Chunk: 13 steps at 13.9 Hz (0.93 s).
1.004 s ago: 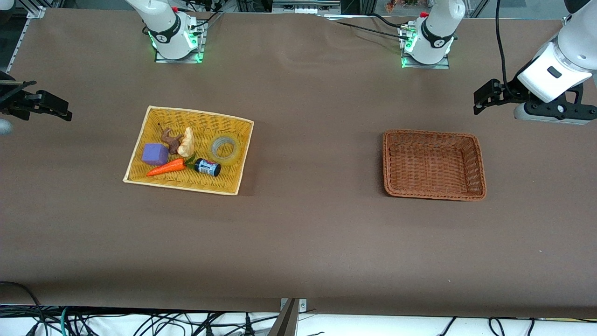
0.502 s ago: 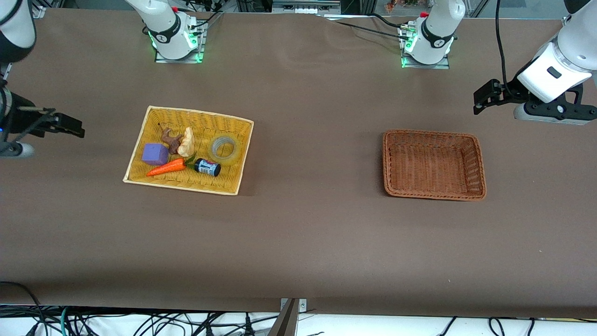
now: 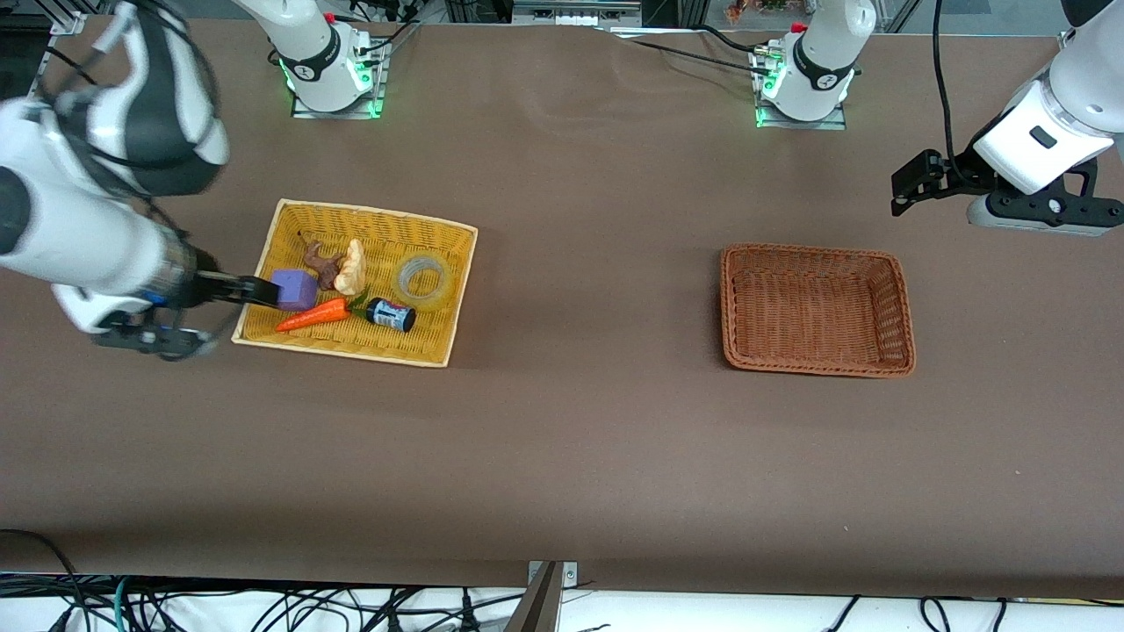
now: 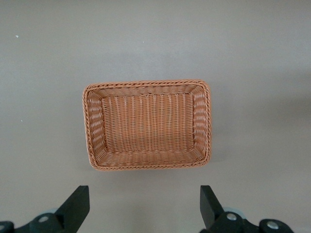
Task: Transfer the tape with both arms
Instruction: 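Move the right gripper over the clear tape roll in the yellow basket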
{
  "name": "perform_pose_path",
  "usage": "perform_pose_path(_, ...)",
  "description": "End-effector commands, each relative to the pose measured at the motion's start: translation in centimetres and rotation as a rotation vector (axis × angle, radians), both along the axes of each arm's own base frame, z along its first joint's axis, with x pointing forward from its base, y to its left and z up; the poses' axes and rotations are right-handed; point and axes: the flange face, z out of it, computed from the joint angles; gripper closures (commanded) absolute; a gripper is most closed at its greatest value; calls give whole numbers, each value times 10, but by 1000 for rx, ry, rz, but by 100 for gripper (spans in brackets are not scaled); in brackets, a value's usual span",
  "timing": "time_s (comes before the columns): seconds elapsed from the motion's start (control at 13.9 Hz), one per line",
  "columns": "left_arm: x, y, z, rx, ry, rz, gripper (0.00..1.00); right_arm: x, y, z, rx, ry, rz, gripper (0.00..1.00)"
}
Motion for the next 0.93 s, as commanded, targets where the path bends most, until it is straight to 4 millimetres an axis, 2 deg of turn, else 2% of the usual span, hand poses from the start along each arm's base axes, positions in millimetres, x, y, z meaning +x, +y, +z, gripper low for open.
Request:
perform_pose_path(0.0, 3, -1, 6, 27, 2, 3, 0, -4, 24, -16, 2, -20, -36, 0)
perform_pose_path(0.14, 3, -1, 6, 27, 2, 3, 0, -8, 43, -34, -3, -19, -63, 0)
perform_pose_path(0.29, 3, -1, 6, 27, 2, 3, 0, -20, 67, -62, -5, -23, -65, 0)
perform_pose_path(0.5, 3, -1, 6, 27, 2, 3, 0, -45, 86, -110, 2, -38, -81, 0)
perform_pose_path(0.86, 3, -1, 6, 27, 2, 1, 0, -71, 84, -151, -1, -33, -93, 0)
